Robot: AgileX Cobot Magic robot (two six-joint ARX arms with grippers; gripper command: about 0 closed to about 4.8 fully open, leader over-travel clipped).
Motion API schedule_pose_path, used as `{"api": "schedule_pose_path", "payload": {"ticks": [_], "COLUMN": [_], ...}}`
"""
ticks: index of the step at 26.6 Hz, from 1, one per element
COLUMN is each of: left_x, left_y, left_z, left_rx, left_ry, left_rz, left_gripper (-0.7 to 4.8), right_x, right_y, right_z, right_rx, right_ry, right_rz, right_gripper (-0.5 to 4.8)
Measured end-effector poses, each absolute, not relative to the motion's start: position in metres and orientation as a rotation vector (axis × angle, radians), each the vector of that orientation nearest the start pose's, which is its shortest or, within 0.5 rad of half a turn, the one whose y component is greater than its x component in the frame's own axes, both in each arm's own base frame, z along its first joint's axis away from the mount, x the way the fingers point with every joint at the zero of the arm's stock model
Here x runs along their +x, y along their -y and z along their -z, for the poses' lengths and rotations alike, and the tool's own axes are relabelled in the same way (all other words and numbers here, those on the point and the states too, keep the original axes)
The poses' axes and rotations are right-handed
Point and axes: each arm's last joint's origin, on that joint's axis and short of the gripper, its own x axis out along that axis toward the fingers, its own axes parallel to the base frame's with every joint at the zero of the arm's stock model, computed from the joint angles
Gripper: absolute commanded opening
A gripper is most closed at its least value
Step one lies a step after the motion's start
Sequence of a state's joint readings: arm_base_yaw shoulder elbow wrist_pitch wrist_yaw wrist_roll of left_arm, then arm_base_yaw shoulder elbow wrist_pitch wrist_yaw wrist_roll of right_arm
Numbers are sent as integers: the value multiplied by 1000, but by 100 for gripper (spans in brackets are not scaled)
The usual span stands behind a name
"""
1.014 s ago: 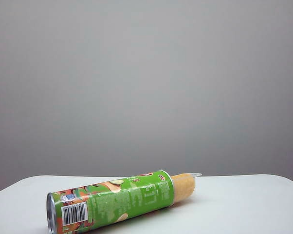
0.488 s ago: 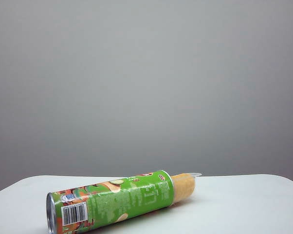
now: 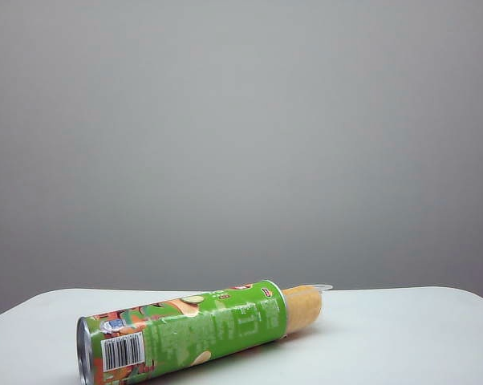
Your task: Pick up the green tub of chips from the desk, pull out the transparent container with the chips inside partially, and then place the chips back on the desk.
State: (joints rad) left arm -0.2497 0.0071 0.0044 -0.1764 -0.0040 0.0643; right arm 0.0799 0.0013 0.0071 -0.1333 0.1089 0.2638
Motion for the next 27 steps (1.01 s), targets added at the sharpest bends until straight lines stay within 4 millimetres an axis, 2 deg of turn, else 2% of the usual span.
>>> {"api": "schedule_pose_path", "payload": {"ticks": [2,3,5,27], "left_x": [93,93,93,93], "left_y": [24,24,24,24], "left_z": [-148,-148,-148,-148], "left_rx": [89,89,89,47], "left_ry": [-169,-169,-169,-174], "left_rz": [251,251,251,251], "left_gripper": [4,43,68,67], "right_x": [96,96,96,96], "right_y": [-5,-5,-5,-5], "right_z": [-149,-149,-149,-149], "right_rx": [247,247,247,247], "right_ry": [-168,-168,-168,-168], "right_rz": [50,47,46,46], "right_gripper": [21,21,22,22]}}
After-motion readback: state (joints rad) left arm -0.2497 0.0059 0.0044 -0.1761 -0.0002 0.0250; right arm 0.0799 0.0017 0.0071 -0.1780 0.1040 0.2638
